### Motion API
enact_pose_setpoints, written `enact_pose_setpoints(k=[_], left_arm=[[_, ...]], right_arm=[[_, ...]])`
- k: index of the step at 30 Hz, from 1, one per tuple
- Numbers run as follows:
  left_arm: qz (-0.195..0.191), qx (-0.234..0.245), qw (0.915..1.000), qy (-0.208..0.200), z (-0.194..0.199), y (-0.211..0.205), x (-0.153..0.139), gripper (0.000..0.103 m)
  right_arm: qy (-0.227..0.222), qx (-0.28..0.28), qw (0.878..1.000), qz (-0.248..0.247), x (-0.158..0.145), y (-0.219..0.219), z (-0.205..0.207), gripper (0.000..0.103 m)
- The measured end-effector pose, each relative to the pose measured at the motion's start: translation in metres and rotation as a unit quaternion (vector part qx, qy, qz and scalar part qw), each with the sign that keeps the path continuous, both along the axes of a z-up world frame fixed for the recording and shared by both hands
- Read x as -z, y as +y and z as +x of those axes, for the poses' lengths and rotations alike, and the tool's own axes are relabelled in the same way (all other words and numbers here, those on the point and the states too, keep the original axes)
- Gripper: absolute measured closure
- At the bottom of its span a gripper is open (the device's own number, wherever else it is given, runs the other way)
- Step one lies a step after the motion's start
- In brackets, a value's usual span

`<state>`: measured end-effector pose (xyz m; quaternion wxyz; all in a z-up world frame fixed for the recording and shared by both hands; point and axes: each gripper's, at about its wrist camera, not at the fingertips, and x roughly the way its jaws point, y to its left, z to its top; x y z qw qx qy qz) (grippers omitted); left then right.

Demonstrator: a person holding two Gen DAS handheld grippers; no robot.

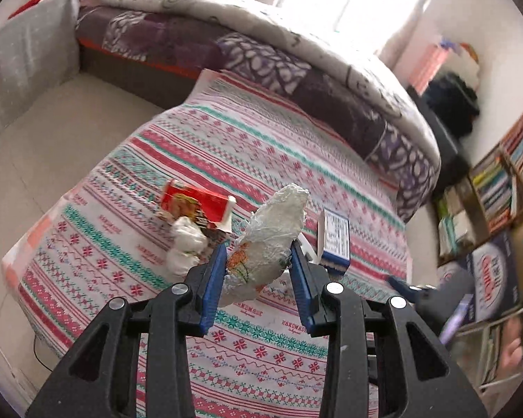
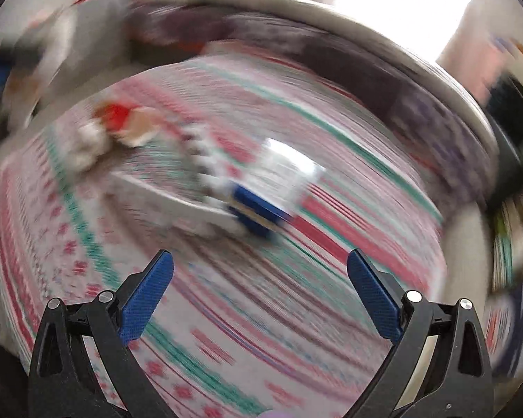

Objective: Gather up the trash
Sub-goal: 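Grasp the white crumpled tissue with the left gripper while the right grasps a white toe separator, then carry the tissue and toe separator over the white bin and open both grippers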

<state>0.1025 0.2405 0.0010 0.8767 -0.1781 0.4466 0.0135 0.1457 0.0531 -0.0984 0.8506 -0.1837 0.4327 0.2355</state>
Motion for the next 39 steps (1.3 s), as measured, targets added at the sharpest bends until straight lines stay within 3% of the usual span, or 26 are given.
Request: enact_pose_setpoints(k=[5, 9, 11, 13, 15, 16, 18, 23, 30, 39], left_arm=[[-0.02, -0.007, 0.9997, -0.009, -0.003, 0.018, -0.011, 0.066], [-0.028, -0.009, 0.9994, -0.017, -0.004, 0.027, -0.018, 0.066], [-0.033, -0.011, 0.9992, -0.018, -0.004, 0.032, -0.018, 0.066], [-0.037, -0.015, 0.9991, -0.017, -0.003, 0.036, -0.018, 0.066], [-0.042, -0.021, 0.9987, -0.017, -0.003, 0.041, -0.018, 0.066], [-0.044, -0.024, 0.9986, -0.017, -0.003, 0.044, -0.018, 0.066], [-0.048, -0.03, 0.9982, -0.017, -0.004, 0.048, -0.018, 0.066], [-0.043, -0.037, 0.9982, -0.021, -0.004, 0.049, -0.019, 0.066], [-0.029, -0.038, 0.9983, -0.034, -0.007, 0.04, -0.023, 0.066], [-0.005, -0.032, 0.998, -0.054, -0.007, 0.021, -0.03, 0.066]], right_arm=[[0.033, -0.112, 0.992, -0.042, 0.005, 0.059, 0.017, 0.014], [0.061, -0.147, 0.985, -0.063, 0.016, 0.085, 0.028, 0.021], [0.073, -0.164, 0.981, -0.073, 0.024, 0.094, 0.03, 0.028], [0.089, -0.179, 0.975, -0.093, 0.033, 0.104, 0.033, 0.046], [0.096, -0.18, 0.975, -0.089, 0.036, 0.108, 0.036, 0.052], [0.101, -0.179, 0.975, -0.08, 0.034, 0.107, 0.037, 0.066], [0.099, -0.172, 0.977, -0.072, 0.031, 0.105, 0.037, 0.075], [0.075, -0.14, 0.987, -0.038, 0.013, 0.089, 0.013, 0.077], [0.028, -0.055, 0.998, 0.016, -0.031, 0.06, -0.004, 0.076], [-0.01, 0.064, 0.995, 0.07, -0.067, 0.002, -0.017, 0.076]])
